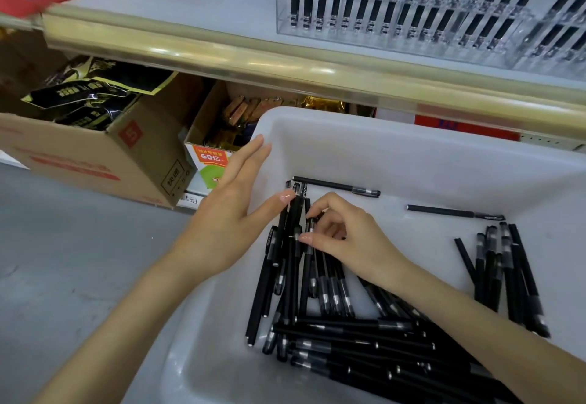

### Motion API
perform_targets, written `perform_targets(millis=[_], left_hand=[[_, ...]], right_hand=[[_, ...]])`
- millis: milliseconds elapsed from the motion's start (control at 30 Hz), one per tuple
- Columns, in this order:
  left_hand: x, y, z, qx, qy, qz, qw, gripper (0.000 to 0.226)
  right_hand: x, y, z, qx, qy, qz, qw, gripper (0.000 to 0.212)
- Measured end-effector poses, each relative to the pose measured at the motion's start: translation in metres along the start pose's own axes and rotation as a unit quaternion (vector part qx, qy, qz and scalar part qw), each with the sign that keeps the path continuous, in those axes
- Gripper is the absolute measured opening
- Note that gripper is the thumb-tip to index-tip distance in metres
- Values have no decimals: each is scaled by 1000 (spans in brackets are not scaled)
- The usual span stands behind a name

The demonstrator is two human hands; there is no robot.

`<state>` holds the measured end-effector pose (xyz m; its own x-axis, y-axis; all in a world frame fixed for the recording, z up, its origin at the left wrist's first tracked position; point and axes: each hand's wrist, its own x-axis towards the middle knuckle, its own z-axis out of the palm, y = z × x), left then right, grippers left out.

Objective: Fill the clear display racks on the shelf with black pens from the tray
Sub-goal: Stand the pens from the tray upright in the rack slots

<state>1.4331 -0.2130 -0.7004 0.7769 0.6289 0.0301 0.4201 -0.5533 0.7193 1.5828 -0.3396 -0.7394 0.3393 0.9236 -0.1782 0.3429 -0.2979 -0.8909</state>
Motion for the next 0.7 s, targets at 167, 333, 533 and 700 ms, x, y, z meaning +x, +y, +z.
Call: perform_targets(millis=[167, 333, 533, 700], left_hand=[[4, -2, 0, 15, 11, 9, 1000, 74], [2, 6, -10, 27, 92, 51, 994, 62], [13, 46, -16, -37, 83, 108, 990, 34], [37, 70, -22, -106, 101, 114, 983, 27]], right_hand=[[1, -15, 0, 146, -40, 54, 987, 20], [8, -40, -33, 186, 34, 17, 982, 18], [18, -93, -83, 244, 128, -108, 955, 15], [26, -131, -107, 213, 178, -197, 940, 15]])
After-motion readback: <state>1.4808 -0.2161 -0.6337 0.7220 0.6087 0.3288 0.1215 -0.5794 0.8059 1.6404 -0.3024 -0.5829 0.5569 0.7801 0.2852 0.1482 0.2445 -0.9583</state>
